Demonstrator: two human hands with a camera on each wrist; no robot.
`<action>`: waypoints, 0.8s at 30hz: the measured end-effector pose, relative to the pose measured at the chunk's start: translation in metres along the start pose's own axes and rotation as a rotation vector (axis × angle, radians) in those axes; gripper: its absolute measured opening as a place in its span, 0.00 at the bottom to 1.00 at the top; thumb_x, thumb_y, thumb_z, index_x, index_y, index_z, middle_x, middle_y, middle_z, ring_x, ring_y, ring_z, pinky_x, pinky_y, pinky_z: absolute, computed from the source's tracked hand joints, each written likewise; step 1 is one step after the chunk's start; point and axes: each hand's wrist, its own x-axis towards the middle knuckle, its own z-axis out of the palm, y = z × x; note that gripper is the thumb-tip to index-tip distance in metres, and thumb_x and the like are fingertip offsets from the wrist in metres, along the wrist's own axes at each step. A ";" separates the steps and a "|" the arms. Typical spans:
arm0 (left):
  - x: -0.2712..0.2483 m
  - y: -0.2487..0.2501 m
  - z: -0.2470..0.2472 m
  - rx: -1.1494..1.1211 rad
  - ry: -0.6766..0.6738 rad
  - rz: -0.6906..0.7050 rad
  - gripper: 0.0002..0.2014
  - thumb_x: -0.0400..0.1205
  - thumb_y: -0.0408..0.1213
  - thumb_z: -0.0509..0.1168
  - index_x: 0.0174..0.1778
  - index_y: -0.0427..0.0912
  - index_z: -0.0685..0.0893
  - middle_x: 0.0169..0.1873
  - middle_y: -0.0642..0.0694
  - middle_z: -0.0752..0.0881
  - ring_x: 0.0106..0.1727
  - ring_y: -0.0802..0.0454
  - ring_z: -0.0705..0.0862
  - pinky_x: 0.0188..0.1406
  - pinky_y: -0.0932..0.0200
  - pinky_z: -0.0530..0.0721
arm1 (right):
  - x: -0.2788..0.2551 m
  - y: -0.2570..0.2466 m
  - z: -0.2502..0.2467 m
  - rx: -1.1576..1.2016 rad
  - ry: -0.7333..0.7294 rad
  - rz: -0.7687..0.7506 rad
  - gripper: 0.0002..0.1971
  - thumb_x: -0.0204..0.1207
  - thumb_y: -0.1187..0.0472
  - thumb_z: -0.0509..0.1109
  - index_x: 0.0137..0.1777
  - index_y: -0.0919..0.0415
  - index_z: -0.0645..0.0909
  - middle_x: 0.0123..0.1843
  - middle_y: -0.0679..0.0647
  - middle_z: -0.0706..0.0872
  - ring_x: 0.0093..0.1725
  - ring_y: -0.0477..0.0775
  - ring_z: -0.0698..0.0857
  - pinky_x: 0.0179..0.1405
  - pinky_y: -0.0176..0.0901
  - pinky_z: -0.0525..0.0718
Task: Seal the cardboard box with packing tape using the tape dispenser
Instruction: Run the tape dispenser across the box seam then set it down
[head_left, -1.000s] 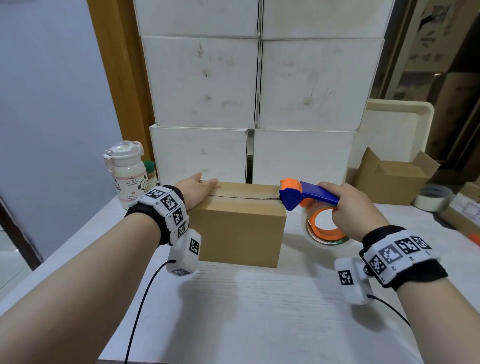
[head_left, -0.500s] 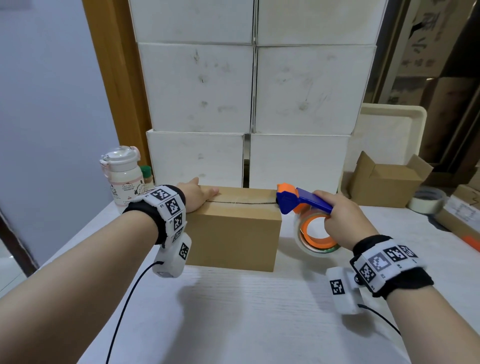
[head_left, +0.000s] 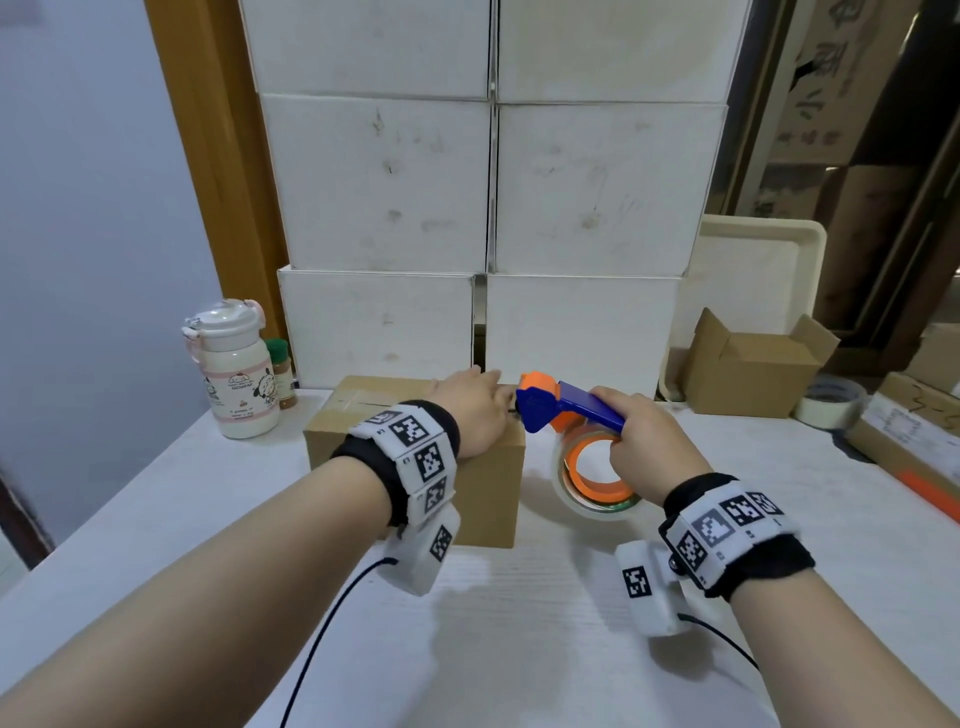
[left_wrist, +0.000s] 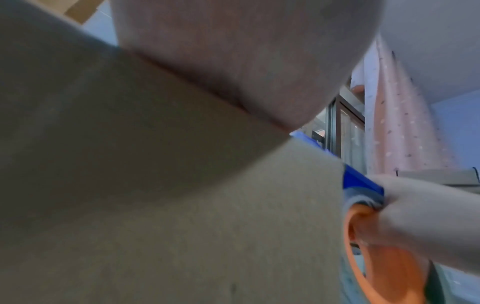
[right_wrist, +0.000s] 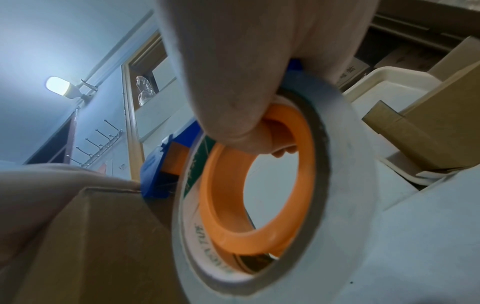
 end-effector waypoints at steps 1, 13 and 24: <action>0.000 -0.001 0.003 0.041 -0.015 0.002 0.22 0.87 0.42 0.42 0.76 0.43 0.66 0.73 0.44 0.70 0.78 0.44 0.65 0.78 0.44 0.60 | 0.000 -0.001 0.002 0.006 -0.002 -0.007 0.31 0.74 0.76 0.58 0.74 0.49 0.70 0.54 0.57 0.79 0.52 0.58 0.80 0.54 0.45 0.77; 0.004 -0.012 0.002 0.086 -0.143 -0.060 0.27 0.88 0.48 0.37 0.84 0.48 0.45 0.84 0.46 0.43 0.85 0.48 0.41 0.84 0.46 0.41 | 0.004 0.007 0.014 0.076 0.001 -0.015 0.31 0.72 0.75 0.59 0.73 0.49 0.71 0.54 0.52 0.77 0.51 0.54 0.78 0.52 0.40 0.74; 0.005 -0.015 0.001 0.067 -0.154 -0.066 0.27 0.88 0.50 0.36 0.84 0.49 0.45 0.84 0.48 0.43 0.85 0.49 0.42 0.84 0.46 0.41 | 0.003 0.008 0.007 0.046 0.016 -0.055 0.31 0.73 0.75 0.61 0.74 0.49 0.69 0.53 0.52 0.76 0.51 0.53 0.77 0.52 0.40 0.73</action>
